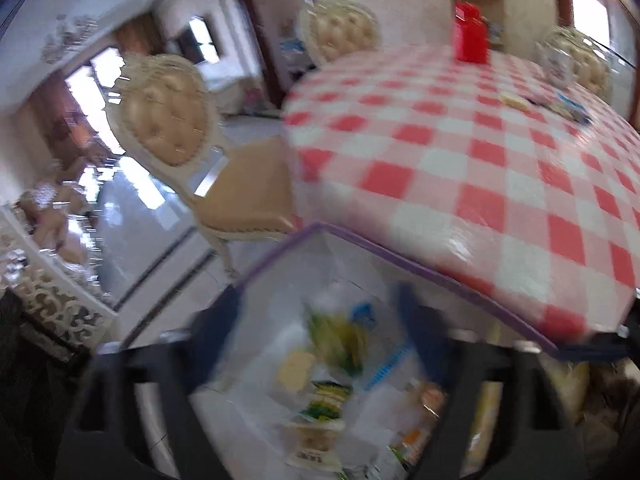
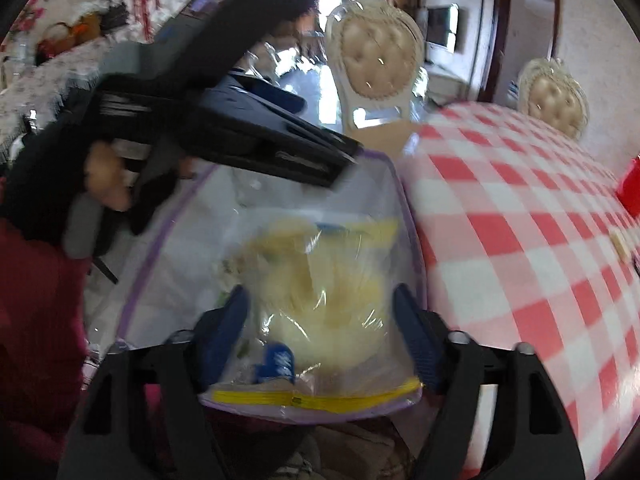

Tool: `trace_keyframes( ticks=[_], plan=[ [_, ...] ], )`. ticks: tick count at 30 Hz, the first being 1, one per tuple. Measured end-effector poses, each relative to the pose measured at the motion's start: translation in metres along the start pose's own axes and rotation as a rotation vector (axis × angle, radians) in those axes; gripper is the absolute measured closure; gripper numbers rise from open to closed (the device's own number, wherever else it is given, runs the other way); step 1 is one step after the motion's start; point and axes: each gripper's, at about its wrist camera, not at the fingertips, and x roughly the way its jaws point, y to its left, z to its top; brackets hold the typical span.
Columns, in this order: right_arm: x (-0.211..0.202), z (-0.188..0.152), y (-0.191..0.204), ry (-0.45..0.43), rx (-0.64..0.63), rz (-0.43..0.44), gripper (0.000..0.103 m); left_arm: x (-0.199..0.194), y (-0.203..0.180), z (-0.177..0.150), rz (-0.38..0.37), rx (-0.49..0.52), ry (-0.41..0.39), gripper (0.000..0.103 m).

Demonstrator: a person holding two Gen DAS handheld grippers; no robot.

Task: Organize snacks
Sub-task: 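Open both grippers to drop the snacks into the bin and withdraw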

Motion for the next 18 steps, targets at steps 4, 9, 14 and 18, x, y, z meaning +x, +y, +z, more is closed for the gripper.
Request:
trace_keyframes(
  ticks=[4, 9, 14, 18],
  plan=[
    [-0.027, -0.004, -0.031, -0.087, 0.062, -0.066, 0.019, -0.012, -0.001, 0.010, 0.018, -0.085, -0.084, 0.010],
    [-0.061, -0.031, -0.114, -0.140, 0.226, -0.216, 0.016, -0.028, -0.039, 0.024, -0.122, -0.173, -0.212, 0.003],
    [-0.092, -0.073, -0.217, -0.127, 0.448, -0.373, 0.016, -0.017, -0.115, 0.048, -0.328, -0.111, -0.160, 0.002],
    [-0.116, -0.114, -0.285, -0.090, 0.571, -0.493, 0.016, 0.006, -0.189, 0.082, -0.433, -0.026, -0.080, 0.002]
  ],
)
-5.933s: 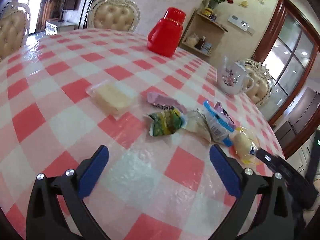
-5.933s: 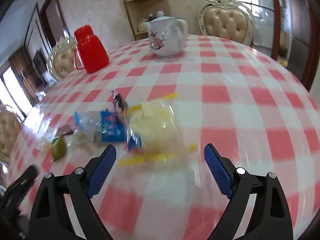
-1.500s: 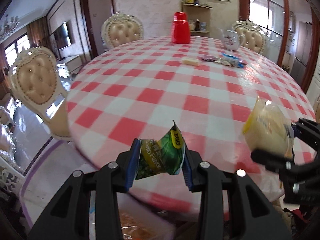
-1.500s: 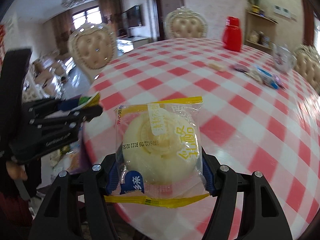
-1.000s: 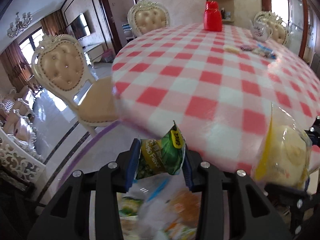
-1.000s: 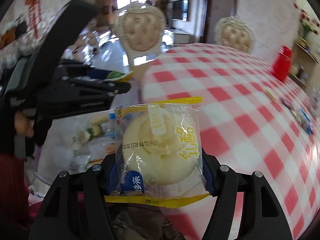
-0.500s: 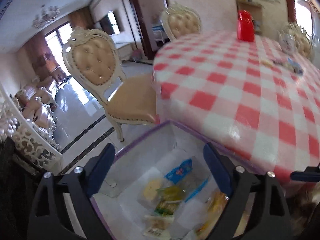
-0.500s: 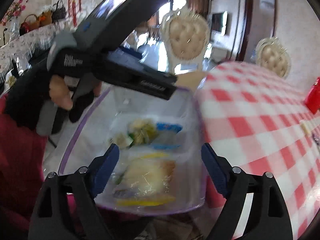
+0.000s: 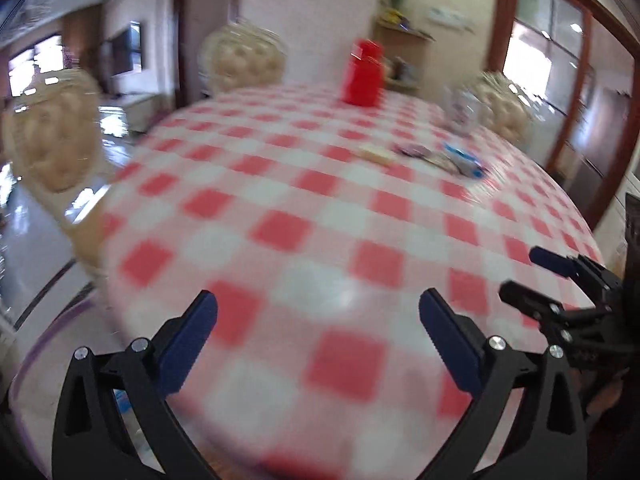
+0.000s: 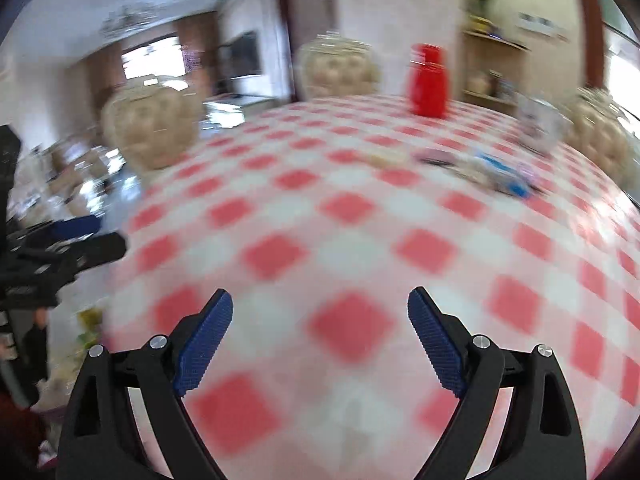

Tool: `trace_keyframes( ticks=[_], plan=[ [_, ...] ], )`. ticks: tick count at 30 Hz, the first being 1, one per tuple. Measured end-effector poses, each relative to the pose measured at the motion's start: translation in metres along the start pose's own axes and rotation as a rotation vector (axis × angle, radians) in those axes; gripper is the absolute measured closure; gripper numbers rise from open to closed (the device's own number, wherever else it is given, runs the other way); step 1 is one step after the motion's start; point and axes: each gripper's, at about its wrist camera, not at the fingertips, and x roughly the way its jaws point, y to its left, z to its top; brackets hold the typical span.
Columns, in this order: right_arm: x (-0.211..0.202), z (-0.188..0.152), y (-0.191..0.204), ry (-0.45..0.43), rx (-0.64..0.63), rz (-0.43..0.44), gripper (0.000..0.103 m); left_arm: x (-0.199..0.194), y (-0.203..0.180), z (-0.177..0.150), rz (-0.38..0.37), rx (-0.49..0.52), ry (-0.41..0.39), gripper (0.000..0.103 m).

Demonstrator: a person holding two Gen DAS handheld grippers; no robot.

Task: Organize snacks
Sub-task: 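Open both grippers to drop the snacks into the bin and withdraw, then grasp the yellow cake slice with the left gripper while the right grasps the pink bar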

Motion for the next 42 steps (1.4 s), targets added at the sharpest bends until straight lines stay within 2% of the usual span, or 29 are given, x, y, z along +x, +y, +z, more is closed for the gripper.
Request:
trace_keyframes(
  ticks=[1, 3, 6, 11, 15, 18, 22, 24, 26, 31, 34, 36, 38, 40, 41, 42],
  plan=[
    [0.003, 0.001, -0.021, 0.007, 0.036, -0.021, 0.016, 0.019, -0.017, 0.013, -0.023, 0.010, 0.019, 0.002],
    [0.007, 0.002, -0.057, 0.023, 0.111, -0.052, 0.016, 0.046, -0.040, 0.031, -0.024, 0.002, 0.030, 0.002],
    [0.017, 0.008, -0.111, 0.042, 0.216, -0.085, 0.016, 0.095, -0.070, 0.064, -0.046, -0.060, 0.027, 0.002],
    [0.028, 0.022, -0.186, 0.009, 0.352, -0.183, 0.016, 0.181, -0.101, 0.117, -0.006, -0.248, 0.046, 0.002],
    [0.038, 0.029, -0.231, -0.021, 0.429, -0.243, 0.016, 0.222, -0.103, 0.134, 0.056, -0.390, 0.002, 0.002],
    [0.056, 0.041, -0.257, -0.013, 0.441, -0.271, 0.016, 0.236, -0.102, 0.138, 0.084, -0.448, -0.053, 0.002],
    [0.088, 0.067, -0.281, -0.007, 0.413, -0.296, 0.016, 0.248, -0.093, 0.141, 0.057, -0.475, -0.077, 0.002],
    [0.108, 0.083, -0.291, 0.005, 0.411, -0.299, 0.016, 0.246, -0.085, 0.144, 0.044, -0.478, -0.099, 0.002],
    [0.133, 0.100, -0.299, 0.023, 0.407, -0.301, 0.017, 0.243, -0.076, 0.146, 0.070, -0.496, -0.126, 0.002],
    [0.183, 0.135, -0.293, 0.074, 0.325, -0.302, 0.022, 0.246, -0.052, 0.145, 0.079, -0.607, -0.108, 0.002],
    [0.207, 0.153, -0.290, 0.103, 0.281, -0.318, 0.023, 0.243, -0.048, 0.145, 0.090, -0.618, -0.112, 0.002],
    [0.223, 0.158, -0.289, 0.151, 0.250, -0.334, 0.024, 0.239, -0.049, 0.147, 0.090, -0.613, -0.128, 0.002],
    [0.235, 0.156, -0.287, 0.201, 0.223, -0.321, 0.033, 0.238, -0.051, 0.148, 0.091, -0.598, -0.133, 0.002],
    [0.233, 0.152, -0.282, 0.193, 0.194, -0.277, 0.076, 0.240, -0.051, 0.148, 0.085, -0.597, -0.123, 0.002],
    [0.230, 0.149, -0.276, 0.197, 0.176, -0.255, 0.081, 0.241, -0.051, 0.147, 0.081, -0.601, -0.114, 0.002],
    [0.227, 0.146, -0.270, 0.201, 0.160, -0.237, 0.081, 0.242, -0.050, 0.147, 0.080, -0.604, -0.106, 0.002]
  ],
)
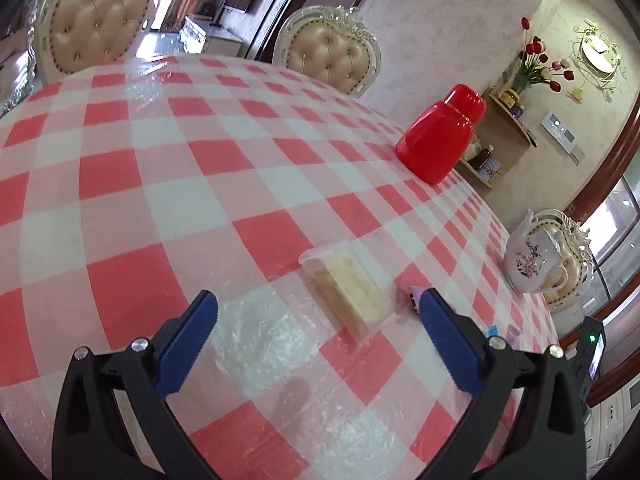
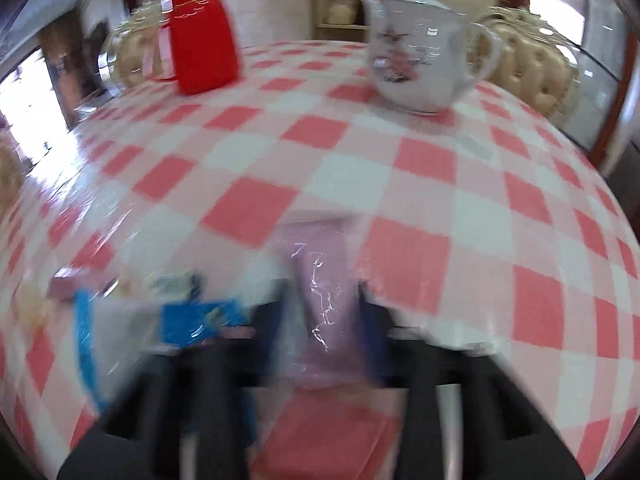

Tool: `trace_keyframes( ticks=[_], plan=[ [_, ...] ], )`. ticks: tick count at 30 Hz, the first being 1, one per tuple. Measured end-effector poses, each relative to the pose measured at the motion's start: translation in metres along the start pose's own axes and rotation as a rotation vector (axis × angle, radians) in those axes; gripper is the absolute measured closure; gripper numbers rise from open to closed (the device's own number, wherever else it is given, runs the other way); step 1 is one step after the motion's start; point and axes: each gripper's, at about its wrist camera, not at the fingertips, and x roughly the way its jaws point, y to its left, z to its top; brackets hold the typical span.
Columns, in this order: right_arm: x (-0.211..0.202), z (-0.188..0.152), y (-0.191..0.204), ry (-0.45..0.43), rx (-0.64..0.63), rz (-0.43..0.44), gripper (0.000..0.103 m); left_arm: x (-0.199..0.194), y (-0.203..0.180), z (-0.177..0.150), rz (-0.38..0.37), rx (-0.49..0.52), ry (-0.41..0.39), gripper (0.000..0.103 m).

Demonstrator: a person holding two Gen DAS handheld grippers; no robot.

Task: Organize snacks
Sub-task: 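Grasp the yellow cake slice with the left gripper while the right grasps the pink bar, then lift the cake slice and pink bar up from the table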

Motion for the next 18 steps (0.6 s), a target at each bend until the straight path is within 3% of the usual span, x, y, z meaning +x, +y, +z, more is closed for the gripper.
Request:
trace_keyframes(
  ticks=[4, 7, 10, 14, 18],
  plan=[
    [-0.026, -0.032, 0.031, 0.017, -0.159, 0.102, 0.083, 0.001, 0.007, 0.004, 0.023, -0.011, 0.000, 0.002],
    [-0.049, -0.056, 0.049, 0.045, -0.225, 0.114, 0.083, 0.001, 0.015, 0.009, 0.044, -0.033, -0.008, 0.002],
    [-0.075, -0.085, 0.066, 0.050, -0.295, 0.214, 0.083, 0.007, 0.019, 0.012, 0.052, -0.037, 0.011, 0.002],
    [-0.095, -0.118, 0.072, 0.027, -0.273, 0.236, 0.083, 0.017, 0.015, 0.010, 0.041, 0.008, 0.060, 0.002],
    [-0.106, -0.130, 0.065, 0.011, -0.205, 0.196, 0.083, 0.024, 0.003, 0.005, 0.050, 0.073, 0.088, 0.002]
  ],
)
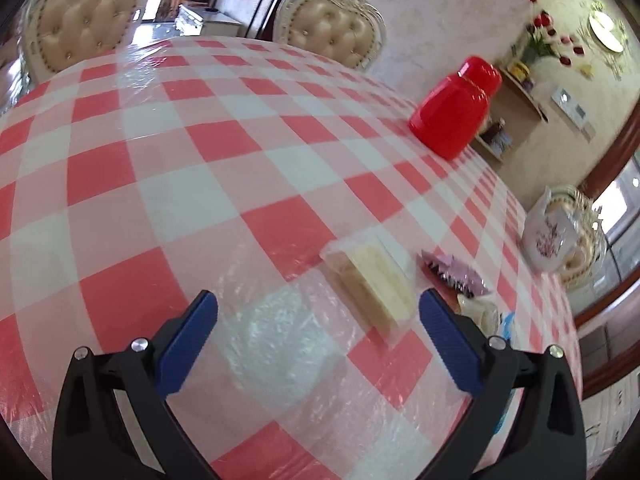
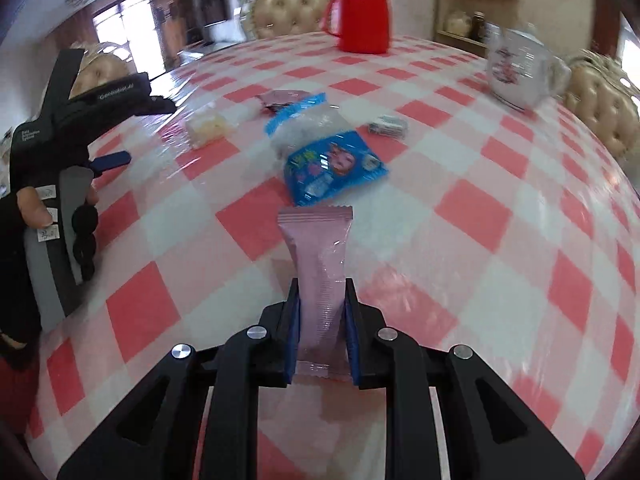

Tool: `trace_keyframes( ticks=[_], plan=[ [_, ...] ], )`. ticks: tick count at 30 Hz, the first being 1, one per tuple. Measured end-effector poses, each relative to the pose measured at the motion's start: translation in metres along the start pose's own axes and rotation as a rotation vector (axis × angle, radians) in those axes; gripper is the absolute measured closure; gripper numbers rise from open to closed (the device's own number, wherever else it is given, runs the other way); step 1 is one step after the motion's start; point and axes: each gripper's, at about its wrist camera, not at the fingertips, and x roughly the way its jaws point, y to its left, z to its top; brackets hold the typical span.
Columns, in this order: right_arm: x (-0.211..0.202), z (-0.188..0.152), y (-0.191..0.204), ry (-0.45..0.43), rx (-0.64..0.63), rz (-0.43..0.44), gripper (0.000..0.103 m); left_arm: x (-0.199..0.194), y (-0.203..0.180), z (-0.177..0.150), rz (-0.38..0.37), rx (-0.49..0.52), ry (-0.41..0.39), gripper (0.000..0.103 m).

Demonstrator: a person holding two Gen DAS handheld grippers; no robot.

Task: Organize snacks
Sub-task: 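Lift the cake slice and pink bar up from the table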

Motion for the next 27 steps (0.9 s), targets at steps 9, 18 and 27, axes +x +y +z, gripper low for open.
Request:
trace_keyframes(
  ticks=[9, 18, 27],
  plan=[
    [-0.002, -0.002, -0.003, -0.006, 0.036, 0.005, 0.082, 0.032, -0.044, 0.004, 0.104, 0.138, 0.024, 0.002],
    [-0.002, -0.002, -0.004, -0.008, 0.040, 0.015, 0.082, 0.071, -0.070, 0.021, 0.190, 0.295, 0.090, 0.008],
    [-0.007, -0.003, -0.022, -0.044, 0.124, 0.031, 0.082, 0.031, -0.060, -0.004, -0.042, 0.449, 0.159, 0.065]
  ],
)
